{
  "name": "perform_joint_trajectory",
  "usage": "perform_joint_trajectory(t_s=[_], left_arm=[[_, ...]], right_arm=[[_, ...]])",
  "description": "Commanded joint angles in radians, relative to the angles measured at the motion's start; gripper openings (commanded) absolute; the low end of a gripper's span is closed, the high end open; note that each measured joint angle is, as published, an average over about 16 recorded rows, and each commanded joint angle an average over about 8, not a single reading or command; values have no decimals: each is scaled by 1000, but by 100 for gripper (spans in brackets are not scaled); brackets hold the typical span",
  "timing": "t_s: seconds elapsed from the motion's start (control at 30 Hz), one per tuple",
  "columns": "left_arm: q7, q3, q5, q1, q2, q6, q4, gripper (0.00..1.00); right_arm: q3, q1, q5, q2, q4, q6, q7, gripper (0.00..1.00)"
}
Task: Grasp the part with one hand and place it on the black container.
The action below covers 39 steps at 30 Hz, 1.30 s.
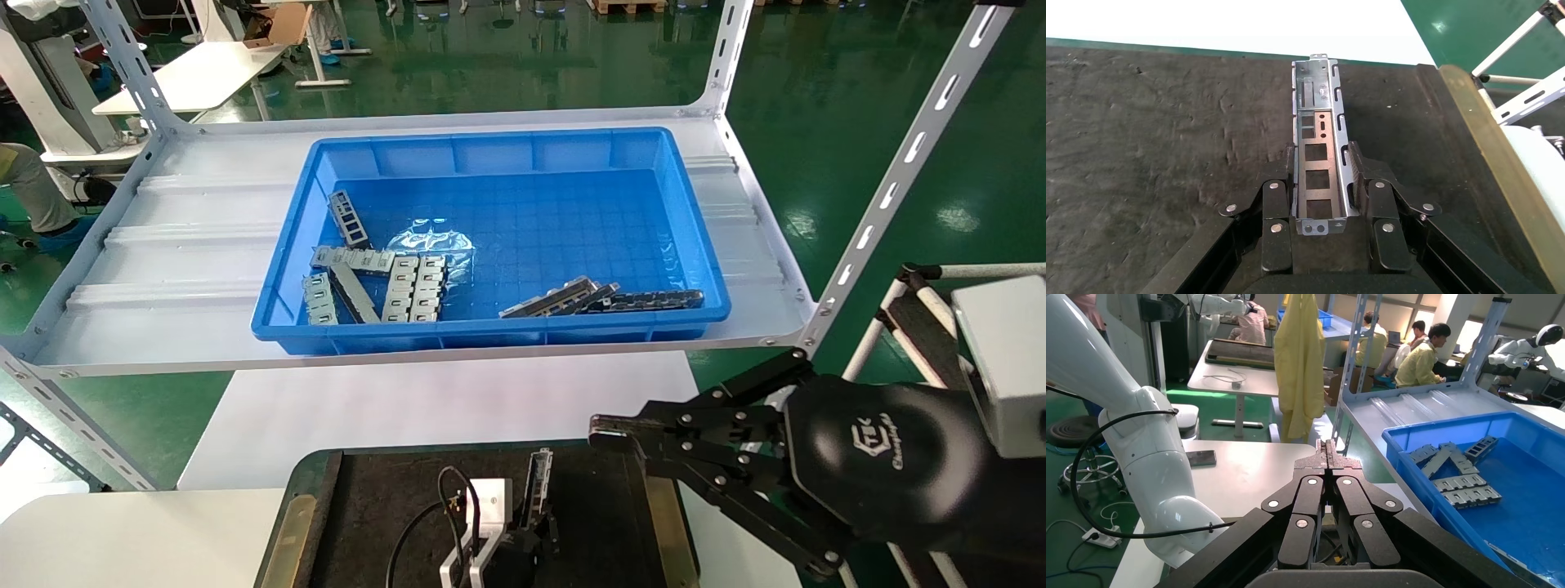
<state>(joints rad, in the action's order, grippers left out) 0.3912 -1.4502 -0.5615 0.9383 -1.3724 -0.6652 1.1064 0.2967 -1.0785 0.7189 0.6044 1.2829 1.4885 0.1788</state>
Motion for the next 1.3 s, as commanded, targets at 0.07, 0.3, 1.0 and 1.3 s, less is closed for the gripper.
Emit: perform_joint_trajectory(t_s=[0.07,0.3,1.0,1.3], left_arm=[[16,-16,4,5,0,-8,-4,0],[43,-45,17,14,-1,-20,-5,72],[75,-95,61,36,-2,-43,3,100],[78,-101,35,61,4,-45,9,100]], right_arm=[[0,0,0,0,0,0,0,10],[1,0,0,0,0,0,0,95],[2,0,-1,-1,0,-1,-1,100],[2,0,-1,-1,0,-1,-1,100]])
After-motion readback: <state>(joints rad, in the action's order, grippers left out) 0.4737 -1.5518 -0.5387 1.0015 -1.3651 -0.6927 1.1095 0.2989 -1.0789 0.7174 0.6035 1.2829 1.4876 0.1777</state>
